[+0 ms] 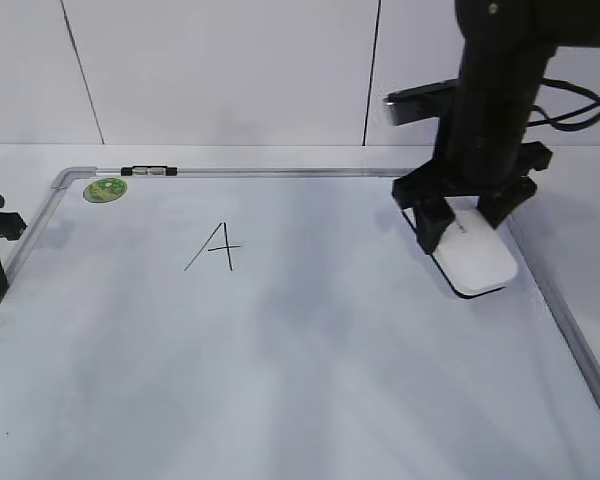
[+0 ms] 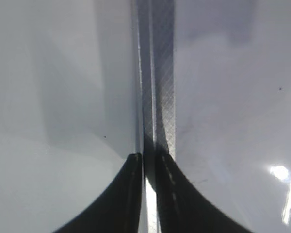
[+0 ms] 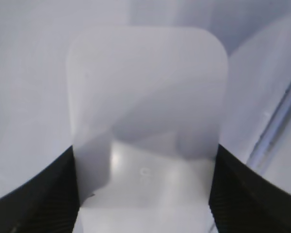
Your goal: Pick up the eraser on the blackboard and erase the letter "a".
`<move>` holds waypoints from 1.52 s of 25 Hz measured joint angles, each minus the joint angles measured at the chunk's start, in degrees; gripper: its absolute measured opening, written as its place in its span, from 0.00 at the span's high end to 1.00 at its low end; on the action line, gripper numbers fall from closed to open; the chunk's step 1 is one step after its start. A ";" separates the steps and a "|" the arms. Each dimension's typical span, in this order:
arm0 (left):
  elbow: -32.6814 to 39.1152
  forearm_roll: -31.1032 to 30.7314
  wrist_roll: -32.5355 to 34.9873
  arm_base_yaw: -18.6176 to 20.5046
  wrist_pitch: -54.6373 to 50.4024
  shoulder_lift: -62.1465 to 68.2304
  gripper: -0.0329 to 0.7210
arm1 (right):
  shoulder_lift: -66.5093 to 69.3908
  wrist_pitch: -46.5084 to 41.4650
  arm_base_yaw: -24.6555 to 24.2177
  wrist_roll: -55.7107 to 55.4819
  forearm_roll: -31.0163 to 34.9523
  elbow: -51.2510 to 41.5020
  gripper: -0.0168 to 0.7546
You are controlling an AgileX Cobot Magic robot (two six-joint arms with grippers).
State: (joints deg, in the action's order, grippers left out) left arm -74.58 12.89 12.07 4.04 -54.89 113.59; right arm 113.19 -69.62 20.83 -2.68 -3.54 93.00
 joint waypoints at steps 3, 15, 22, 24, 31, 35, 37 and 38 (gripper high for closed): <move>0.00 0.00 0.00 0.00 -0.03 0.00 0.85 | -2.83 0.00 -3.37 0.00 0.00 -4.17 0.24; 0.00 0.00 0.00 0.42 -0.24 0.00 0.85 | -6.97 4.69 -9.86 -2.70 3.06 -12.51 0.24; 0.00 0.12 0.00 0.66 -0.24 0.00 0.85 | -4.10 6.34 -11.75 -4.71 3.08 -12.51 0.24; 0.00 0.12 0.00 0.66 -0.24 0.00 0.85 | -3.24 6.34 -11.80 -4.80 3.08 -12.51 0.24; 0.00 0.21 0.00 0.66 -0.34 0.00 0.85 | -2.71 6.48 -11.88 -4.93 3.18 -12.63 0.23; 0.00 0.21 0.00 0.66 -0.34 0.00 0.85 | -2.44 6.99 -12.02 -4.93 3.54 -12.63 0.18; 0.00 0.21 0.00 0.66 -0.34 0.00 0.85 | -2.44 7.07 -12.02 -5.06 3.18 -12.63 0.16; 0.00 0.21 0.00 0.66 -0.34 0.00 0.85 | -2.44 7.07 -12.02 -5.20 2.91 -12.63 0.15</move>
State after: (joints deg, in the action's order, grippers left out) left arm -74.58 13.10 12.07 4.70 -55.23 113.59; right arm 110.75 -62.54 8.81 -7.88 -0.62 80.37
